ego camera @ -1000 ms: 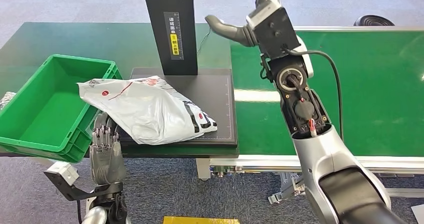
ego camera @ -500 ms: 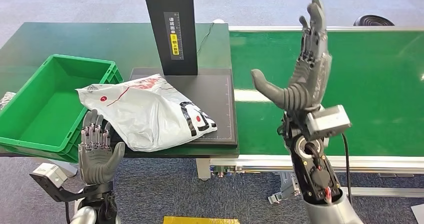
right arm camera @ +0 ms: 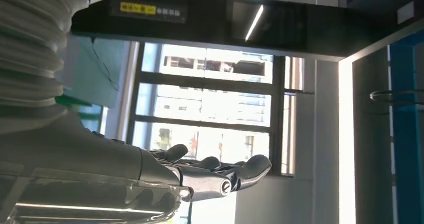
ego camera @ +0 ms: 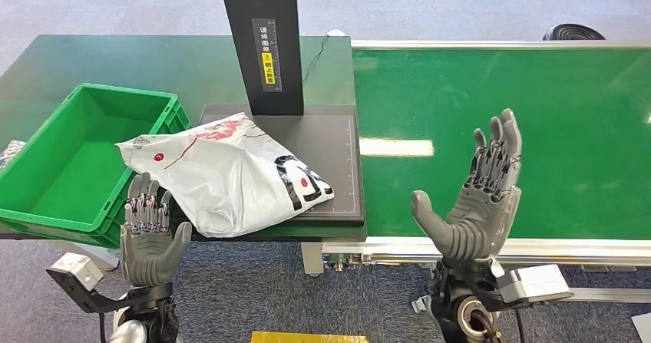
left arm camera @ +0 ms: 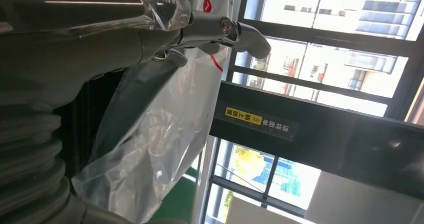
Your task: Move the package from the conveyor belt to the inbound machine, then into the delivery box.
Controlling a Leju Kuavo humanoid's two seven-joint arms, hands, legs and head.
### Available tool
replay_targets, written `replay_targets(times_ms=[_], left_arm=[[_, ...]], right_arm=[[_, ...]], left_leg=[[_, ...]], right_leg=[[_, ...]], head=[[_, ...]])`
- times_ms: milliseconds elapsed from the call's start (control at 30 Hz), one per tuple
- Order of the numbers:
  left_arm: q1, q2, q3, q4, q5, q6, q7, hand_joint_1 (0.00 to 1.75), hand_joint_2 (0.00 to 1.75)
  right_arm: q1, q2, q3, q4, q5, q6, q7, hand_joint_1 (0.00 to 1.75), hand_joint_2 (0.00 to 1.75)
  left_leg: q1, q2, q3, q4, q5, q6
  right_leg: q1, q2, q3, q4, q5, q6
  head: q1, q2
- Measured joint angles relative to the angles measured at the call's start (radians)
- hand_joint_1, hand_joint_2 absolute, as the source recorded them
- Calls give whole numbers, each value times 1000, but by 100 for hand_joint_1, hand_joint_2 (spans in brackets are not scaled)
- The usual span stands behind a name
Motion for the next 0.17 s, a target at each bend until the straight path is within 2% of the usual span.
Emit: replay_targets(times_ms=[167], left_arm=[[2, 8, -19, -13, -5, 10, -1, 0, 175]], right_arm=[[50, 39, 10, 6, 17, 35, 1, 0, 175]], left_leg=[[0, 0, 0, 0, 0, 0]], right_leg=[[0, 0, 0, 0, 0, 0]], head=[[0, 0]])
